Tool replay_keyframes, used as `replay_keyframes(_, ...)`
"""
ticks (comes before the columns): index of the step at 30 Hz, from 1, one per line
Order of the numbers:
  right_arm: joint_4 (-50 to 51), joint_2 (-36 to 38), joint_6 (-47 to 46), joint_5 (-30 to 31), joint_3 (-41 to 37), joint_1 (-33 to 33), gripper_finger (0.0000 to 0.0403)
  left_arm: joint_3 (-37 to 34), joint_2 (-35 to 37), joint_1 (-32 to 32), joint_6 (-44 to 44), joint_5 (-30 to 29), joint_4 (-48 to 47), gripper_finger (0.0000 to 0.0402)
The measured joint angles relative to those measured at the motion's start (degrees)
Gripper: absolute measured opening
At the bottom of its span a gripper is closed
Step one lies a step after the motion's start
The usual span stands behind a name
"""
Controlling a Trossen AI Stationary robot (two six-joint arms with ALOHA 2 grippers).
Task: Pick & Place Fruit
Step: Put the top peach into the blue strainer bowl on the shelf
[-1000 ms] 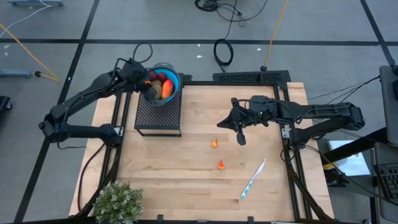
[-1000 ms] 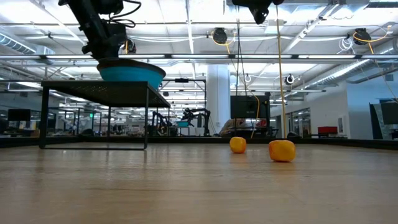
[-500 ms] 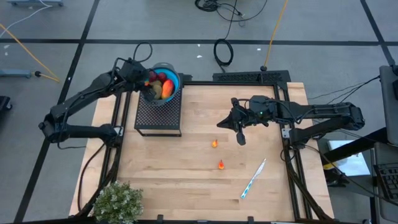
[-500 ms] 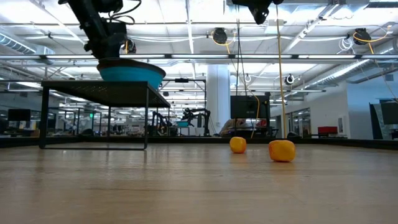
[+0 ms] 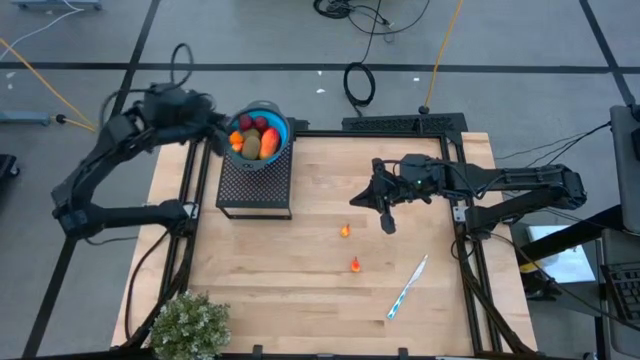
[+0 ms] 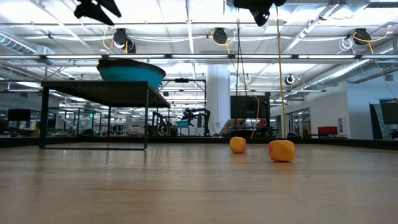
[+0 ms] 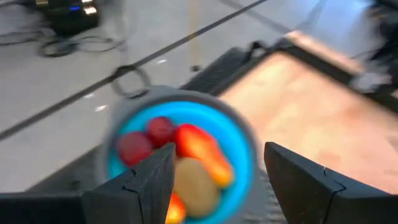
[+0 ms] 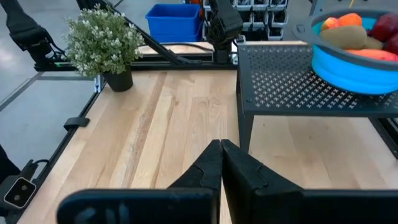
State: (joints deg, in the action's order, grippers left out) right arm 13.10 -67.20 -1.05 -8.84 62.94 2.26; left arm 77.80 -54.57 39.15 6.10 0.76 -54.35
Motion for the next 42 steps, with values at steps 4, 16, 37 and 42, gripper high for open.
replay_keyframes(4,2.24,0.00,-0.38,-0.27,0.00,0.00,0.0004,-2.88,5.77,-2.49,4.60,4.33,0.51,0.0246)
replay_keyframes(16,5.26,-0.86,5.16,-0.39,0.04,-2.66,0.0004,-18.70,26.22,-9.97,15.88,3.73,8.71,0.0246)
replay_keyframes(37,6.02,-14.53,13.91,-0.22,0.04,-6.31,0.0012,-43.98,29.59,-22.38,18.07,-5.49,34.93,0.0246)
replay_keyframes(42,7.04,-16.58,13.98,-0.22,0.04,-3.55,0.0056,-44.15,29.36,-27.28,16.44,-6.64,34.96,0.0246)
